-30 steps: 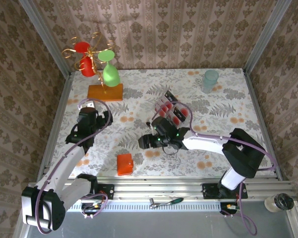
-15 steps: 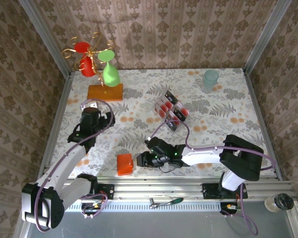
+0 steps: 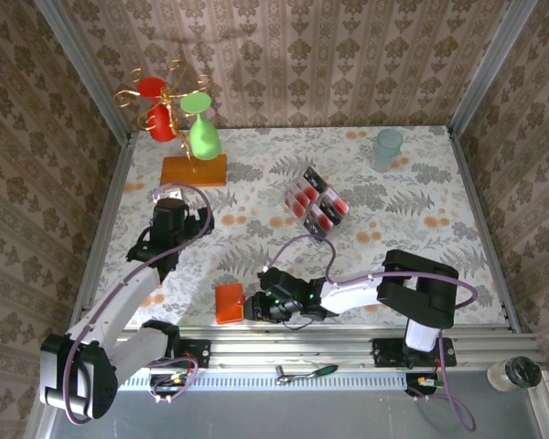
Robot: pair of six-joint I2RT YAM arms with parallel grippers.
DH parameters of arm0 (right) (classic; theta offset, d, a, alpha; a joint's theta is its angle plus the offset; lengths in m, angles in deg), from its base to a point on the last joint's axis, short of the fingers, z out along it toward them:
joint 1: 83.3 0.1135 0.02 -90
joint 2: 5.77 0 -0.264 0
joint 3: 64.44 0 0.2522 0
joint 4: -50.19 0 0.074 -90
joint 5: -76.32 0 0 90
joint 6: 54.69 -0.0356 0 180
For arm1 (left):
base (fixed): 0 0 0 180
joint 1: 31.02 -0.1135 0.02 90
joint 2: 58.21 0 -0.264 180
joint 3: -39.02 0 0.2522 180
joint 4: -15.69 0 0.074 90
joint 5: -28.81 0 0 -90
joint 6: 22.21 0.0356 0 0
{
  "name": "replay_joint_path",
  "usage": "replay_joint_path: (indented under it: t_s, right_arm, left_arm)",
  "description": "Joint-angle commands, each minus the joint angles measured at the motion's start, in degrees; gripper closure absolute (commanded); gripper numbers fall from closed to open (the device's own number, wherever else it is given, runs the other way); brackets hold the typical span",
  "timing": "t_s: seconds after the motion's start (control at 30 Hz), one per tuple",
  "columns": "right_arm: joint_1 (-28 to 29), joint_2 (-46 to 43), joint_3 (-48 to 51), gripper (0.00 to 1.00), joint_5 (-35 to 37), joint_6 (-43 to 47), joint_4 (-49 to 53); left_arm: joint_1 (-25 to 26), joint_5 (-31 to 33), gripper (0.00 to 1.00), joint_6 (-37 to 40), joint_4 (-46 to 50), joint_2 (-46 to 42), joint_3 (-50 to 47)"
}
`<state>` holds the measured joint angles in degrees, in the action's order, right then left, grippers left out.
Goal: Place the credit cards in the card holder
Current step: Pick up the card holder from the bottom-center of the table.
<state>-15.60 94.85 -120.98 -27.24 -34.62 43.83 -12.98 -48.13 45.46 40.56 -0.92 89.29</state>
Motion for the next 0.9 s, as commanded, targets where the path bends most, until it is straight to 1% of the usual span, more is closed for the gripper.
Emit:
replay_joint_path:
  t_s: [0.0, 0.3, 0.37, 0.43, 0.47, 0.5, 0.53, 0.57, 0.67, 0.73, 0.8, 0.87]
  right_arm:
    - [0.7, 1.4, -2.2, 0.63, 0.5, -1.5, -2.2]
    - [0.9, 4.0, -4.2, 0.64, -0.2, -2.0, -2.8]
    - [0.9, 4.7, -4.4, 0.67, -0.4, -2.4, -3.8]
    - [0.9, 5.3, -4.5, 0.73, -0.5, -2.7, -4.7]
    - [0.8, 5.5, -4.5, 0.78, -0.6, -2.8, -5.0]
    - [0.7, 5.7, -4.6, 0.84, -0.6, -2.8, -5.3]
    - [0.4, 5.9, -4.6, 0.94, -0.8, -2.8, -5.8]
    - [-0.1, 6.0, -4.4, 1.0, -1.2, -2.8, -6.6]
    - [-2.7, 4.8, -3.7, 1.0, -2.5, -2.0, -8.4]
    - [-5.0, 2.5, -3.0, 1.0, -3.3, -0.2, -7.6]
    - [-7.6, -0.2, -2.7, 1.0, -4.8, 2.2, -6.3]
    - [-10.8, -3.1, -2.6, 1.0, -6.9, 4.9, -4.5]
  left_arm:
    - [0.3, 0.7, 0.0, 0.3, -0.5, 0.1, -0.5]
    - [0.4, 0.9, 0.0, 0.8, -0.7, -0.1, -0.7]
    - [0.4, 0.9, 0.0, 0.9, -0.6, -0.1, -0.9]
    - [0.4, 0.7, 0.0, 0.9, -0.5, -0.3, -0.9]
    - [0.4, 0.8, 0.0, 0.8, -0.5, -0.3, -0.9]
    - [0.4, 0.8, 0.0, 0.6, -0.4, -0.3, -0.9]
    - [0.4, 0.7, 0.0, 0.5, -0.4, -0.3, -1.1]
    - [0.4, 0.6, 0.0, 0.5, -0.4, -0.3, -1.0]
    - [0.5, -0.1, 0.0, 0.2, -0.3, -0.3, -0.9]
    - [0.5, -1.5, 0.0, -0.4, -0.3, -0.1, -0.6]
    - [0.6, -4.0, 0.0, -1.2, 0.2, 0.2, 0.2]
    - [0.7, -8.2, 0.0, -2.6, -0.2, 0.5, 0.7]
